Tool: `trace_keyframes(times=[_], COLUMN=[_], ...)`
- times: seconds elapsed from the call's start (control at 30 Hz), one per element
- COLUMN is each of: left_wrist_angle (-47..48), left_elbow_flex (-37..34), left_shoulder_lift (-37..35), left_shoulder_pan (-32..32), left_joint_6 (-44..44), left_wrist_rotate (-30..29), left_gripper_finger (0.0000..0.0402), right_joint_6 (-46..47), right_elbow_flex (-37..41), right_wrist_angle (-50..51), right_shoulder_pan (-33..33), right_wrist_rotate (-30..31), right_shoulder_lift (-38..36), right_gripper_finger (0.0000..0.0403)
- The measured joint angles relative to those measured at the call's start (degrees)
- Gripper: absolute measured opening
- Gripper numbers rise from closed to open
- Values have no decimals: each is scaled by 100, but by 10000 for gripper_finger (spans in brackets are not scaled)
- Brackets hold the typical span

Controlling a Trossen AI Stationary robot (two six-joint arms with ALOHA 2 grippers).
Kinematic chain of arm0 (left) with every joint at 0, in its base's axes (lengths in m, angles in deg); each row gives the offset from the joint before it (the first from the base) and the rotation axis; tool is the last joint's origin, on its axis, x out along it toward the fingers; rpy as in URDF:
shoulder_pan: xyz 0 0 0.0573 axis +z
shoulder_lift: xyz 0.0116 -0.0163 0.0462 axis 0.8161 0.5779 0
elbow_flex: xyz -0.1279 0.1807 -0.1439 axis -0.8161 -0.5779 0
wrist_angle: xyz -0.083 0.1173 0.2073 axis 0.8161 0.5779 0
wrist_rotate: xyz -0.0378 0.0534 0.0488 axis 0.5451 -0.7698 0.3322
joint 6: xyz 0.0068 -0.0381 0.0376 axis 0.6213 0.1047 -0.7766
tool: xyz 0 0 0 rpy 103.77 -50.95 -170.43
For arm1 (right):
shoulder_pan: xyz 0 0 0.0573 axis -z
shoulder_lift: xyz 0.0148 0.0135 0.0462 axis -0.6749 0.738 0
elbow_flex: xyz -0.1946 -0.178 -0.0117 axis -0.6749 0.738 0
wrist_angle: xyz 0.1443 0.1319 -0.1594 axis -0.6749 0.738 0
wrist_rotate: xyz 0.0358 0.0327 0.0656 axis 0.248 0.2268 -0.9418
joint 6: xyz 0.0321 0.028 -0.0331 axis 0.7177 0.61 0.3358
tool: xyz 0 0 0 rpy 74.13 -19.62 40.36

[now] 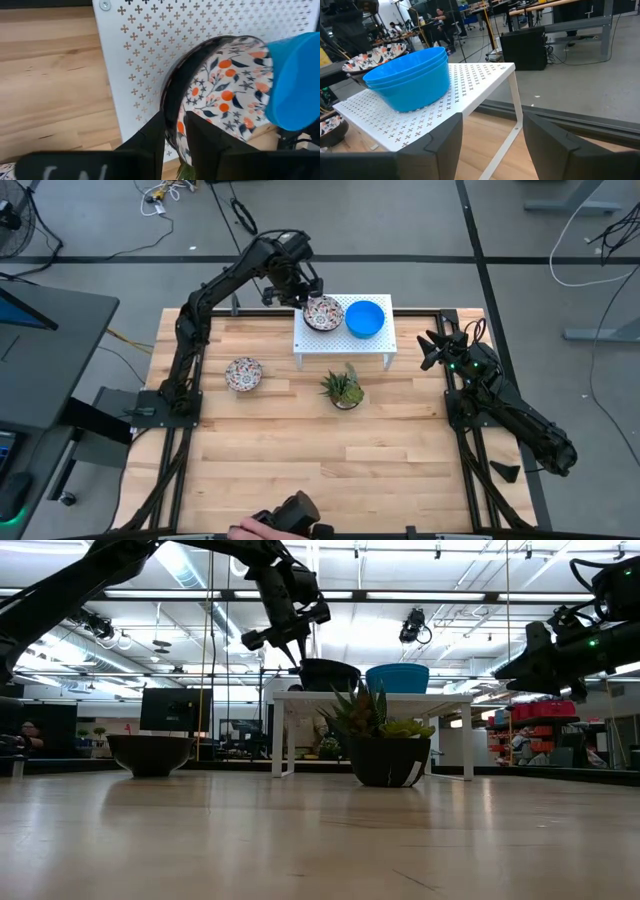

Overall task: Pick & Place Mini bowls
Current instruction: Stack the bottom white patterned bowl on the white patterned bowl on the shelf

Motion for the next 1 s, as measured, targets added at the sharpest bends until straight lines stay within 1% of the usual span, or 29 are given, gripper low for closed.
trace_keyframes(times=[0.27, 0.4, 0.47, 0.57, 0.67, 0.73, 1.0], left_wrist_angle=[-152, -388, -487, -461, -460, -453, -428], left_elbow_flex=[0, -21, -33, -48, -44, -44, -52], left_shoulder_lift=[-206, -207, -173, -135, -142, -135, 68], left_shoulder_pan=[2, -11, -44, -50, -45, -53, -102], left_joint_6=[-90, -261, -287, -390, -517, -540, -550], left_wrist_rotate=[-69, 246, 295, 204, -119, -201, -7], left_gripper_finger=[71, 71, 71, 71, 71, 71, 71], right_joint_6=[0, 0, 0, 0, 0, 0, 0], right_elbow_flex=[0, 0, 0, 0, 0, 0, 0], right_wrist_angle=[-2, -2, 0, 0, -2, 0, -2], right_shoulder_pan=[0, 0, 0, 0, 0, 0, 0], right_wrist_rotate=[0, -1, 0, 0, 0, 0, 0], right_shoulder_lift=[0, 0, 0, 0, 0, -1, 0], right_gripper_finger=[210, 210, 210, 210, 210, 210, 210])
